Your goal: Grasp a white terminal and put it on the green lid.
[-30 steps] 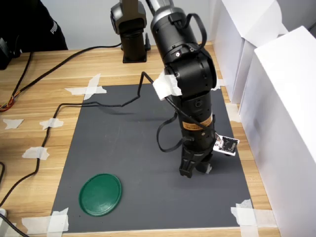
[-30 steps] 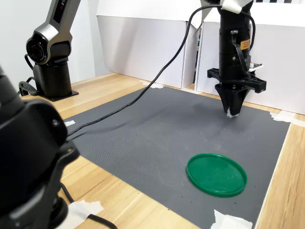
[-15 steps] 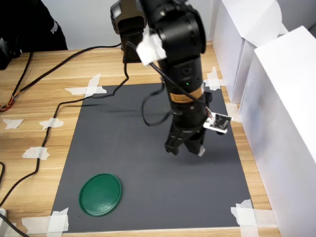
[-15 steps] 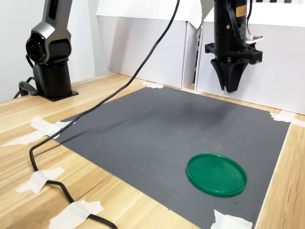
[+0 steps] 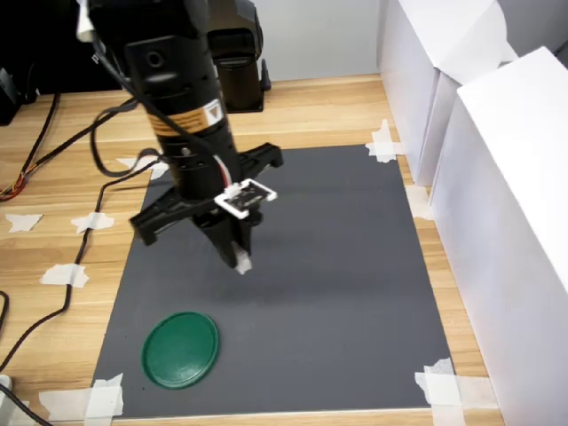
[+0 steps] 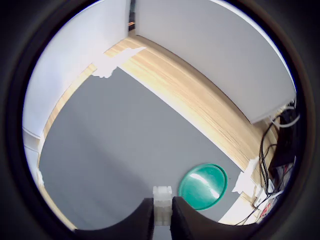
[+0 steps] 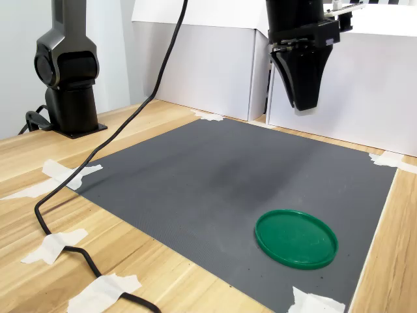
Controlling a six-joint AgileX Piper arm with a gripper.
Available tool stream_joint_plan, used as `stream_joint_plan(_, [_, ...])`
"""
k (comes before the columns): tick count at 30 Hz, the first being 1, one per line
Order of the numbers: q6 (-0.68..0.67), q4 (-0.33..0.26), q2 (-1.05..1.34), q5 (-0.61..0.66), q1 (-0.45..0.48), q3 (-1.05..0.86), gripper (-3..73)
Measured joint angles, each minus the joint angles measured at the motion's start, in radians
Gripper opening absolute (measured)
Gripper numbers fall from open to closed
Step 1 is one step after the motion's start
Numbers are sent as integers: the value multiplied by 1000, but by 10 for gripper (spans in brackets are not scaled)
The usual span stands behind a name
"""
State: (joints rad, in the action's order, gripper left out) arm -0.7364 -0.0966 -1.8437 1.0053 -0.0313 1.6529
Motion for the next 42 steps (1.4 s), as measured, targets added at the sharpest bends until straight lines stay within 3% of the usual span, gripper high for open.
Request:
stream_joint_plan(11, [38, 34, -97, -103, 51, 0, 84])
stream_joint_plan(23, [194, 229, -193, -133, 51, 0, 84])
stream_joint_plan(37, [201, 235, -233, -155, 51, 0, 84])
stream_joint_plan(42, [189, 230, -233, -155, 51, 0, 137])
